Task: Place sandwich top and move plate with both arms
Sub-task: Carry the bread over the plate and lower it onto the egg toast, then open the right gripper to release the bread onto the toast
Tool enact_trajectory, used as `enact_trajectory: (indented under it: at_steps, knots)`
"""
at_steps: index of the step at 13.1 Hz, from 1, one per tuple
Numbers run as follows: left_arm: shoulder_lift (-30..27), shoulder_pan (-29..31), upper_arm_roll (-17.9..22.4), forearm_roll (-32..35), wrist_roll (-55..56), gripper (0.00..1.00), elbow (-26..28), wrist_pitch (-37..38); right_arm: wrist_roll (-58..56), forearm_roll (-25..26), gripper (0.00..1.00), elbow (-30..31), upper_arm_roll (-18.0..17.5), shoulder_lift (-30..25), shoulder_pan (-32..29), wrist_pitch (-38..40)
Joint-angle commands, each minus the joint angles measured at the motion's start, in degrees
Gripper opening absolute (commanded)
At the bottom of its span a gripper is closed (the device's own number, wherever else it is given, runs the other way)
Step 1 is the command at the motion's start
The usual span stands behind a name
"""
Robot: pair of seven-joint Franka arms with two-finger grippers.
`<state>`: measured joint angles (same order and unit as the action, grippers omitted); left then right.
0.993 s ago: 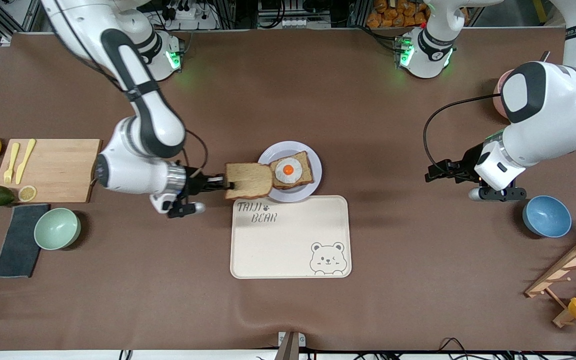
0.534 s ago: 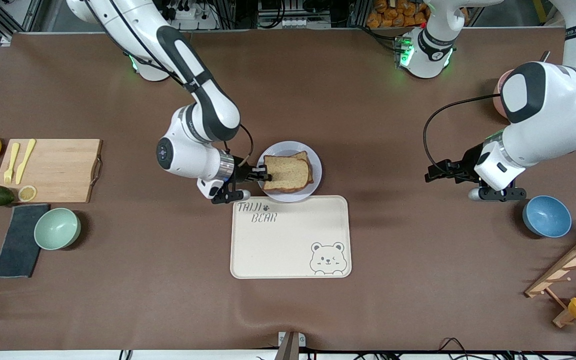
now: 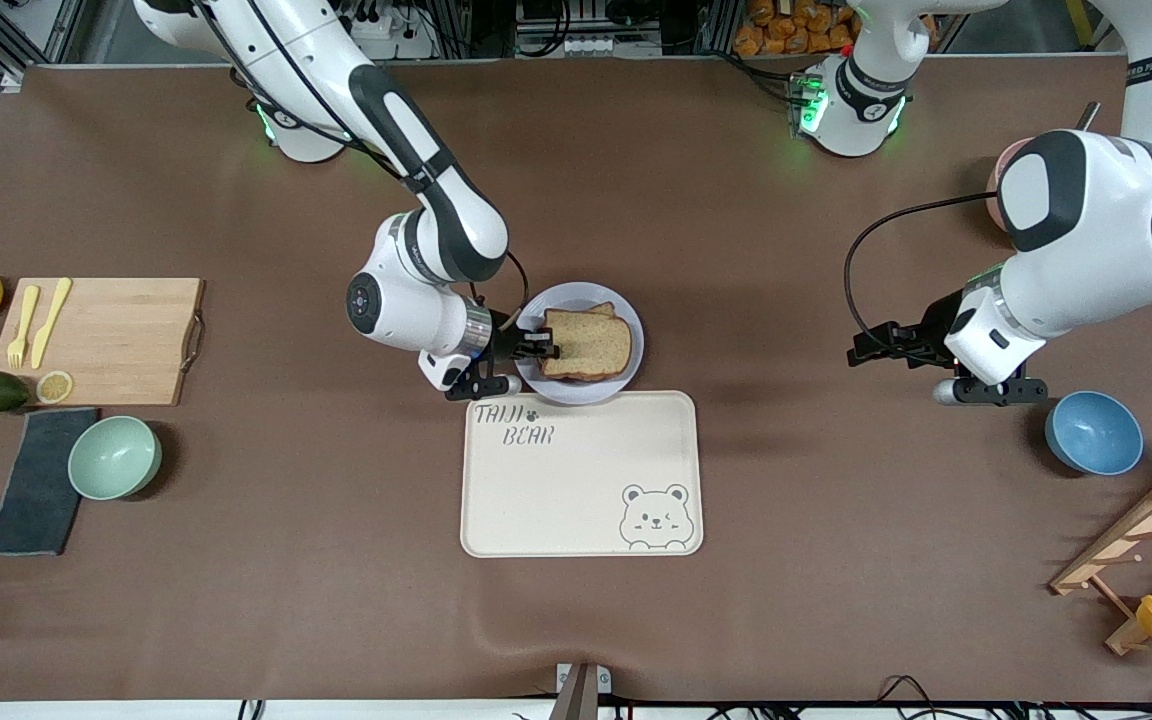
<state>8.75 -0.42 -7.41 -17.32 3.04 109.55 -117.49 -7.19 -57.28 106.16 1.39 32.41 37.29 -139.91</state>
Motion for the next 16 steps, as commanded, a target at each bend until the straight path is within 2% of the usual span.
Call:
enact_trajectory:
  at_steps: [1,6,7,8,9,10,12,15,16]
  knots:
    - [0.48,-0.2,-0.15,-1.14,-0.49,1.0,-0.22,-1.07,0.34,-1.35,0.0,-0.69,0.72,0.38,1.29,-0.28]
    - [0.57,-0.37,-0.15,-2.01,-0.41,1.0,-0.48,-1.51,0.42,-1.35,0.0,-0.43,0.72,0.38,1.82,-0.1]
    - [0.92,-0.37,-0.15,-3.41,-0.41,1.0,-0.48,-1.77,0.42,-1.35,0.16,-0.43,0.72,0.46,1.64,-0.02]
    - [1.18,-0.37,-0.15,-4.03,-0.41,1.0,-0.48,-1.95,1.03,-1.35,0.37,-0.34,0.72,0.47,1.73,-0.1]
    - [1.36,-0.46,-0.24,-4.04,-0.41,1.0,-0.4,-2.39,2.0,-1.35,0.43,-0.34,0.72,0.38,1.47,-0.02]
    - [1.62,-0.63,-0.24,-4.04,-0.41,1.0,-0.39,-2.65,2.09,-1.35,0.57,-0.34,0.72,0.46,1.38,0.16]
    - [1.71,-0.9,-0.41,-4.13,-0.32,1.0,-0.48,-2.92,2.18,-1.35,0.68,-0.34,0.72,0.38,1.29,0.25]
    - [1.63,-0.72,-0.5,-4.74,-0.06,1.0,-0.4,-2.83,2.27,-1.35,0.71,-0.34,0.72,0.29,1.03,0.42]
    - [1.71,-0.55,-0.5,-7.18,-0.14,1.0,-0.31,-2.92,2.53,-1.26,0.71,-0.34,0.9,-0.15,1.03,0.51]
